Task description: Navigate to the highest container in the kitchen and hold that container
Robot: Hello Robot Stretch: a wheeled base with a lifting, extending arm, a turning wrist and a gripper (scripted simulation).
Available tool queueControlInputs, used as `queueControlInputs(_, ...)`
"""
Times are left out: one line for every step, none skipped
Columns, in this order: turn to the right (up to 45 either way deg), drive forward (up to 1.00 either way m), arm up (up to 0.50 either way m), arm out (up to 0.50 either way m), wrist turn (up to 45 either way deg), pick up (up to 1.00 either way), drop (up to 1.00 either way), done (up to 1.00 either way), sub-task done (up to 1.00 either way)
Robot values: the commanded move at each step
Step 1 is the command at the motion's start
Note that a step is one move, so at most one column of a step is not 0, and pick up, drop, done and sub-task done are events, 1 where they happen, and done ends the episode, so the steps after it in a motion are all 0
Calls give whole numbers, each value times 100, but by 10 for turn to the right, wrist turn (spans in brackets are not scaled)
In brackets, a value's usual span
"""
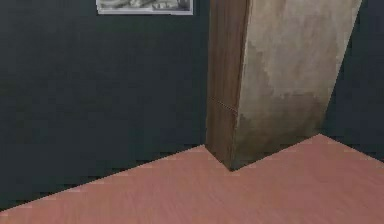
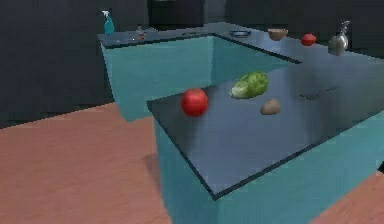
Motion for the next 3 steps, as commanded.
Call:
queueControlInputs(420, 0, 0, 0, 0, 0, 0, 0, 0)
queueControlInputs(0, 100, 0, 0, 0, 0, 0, 0, 0)
queueControlInputs(90, 0, 0, 0, 0, 0, 0, 0, 0)
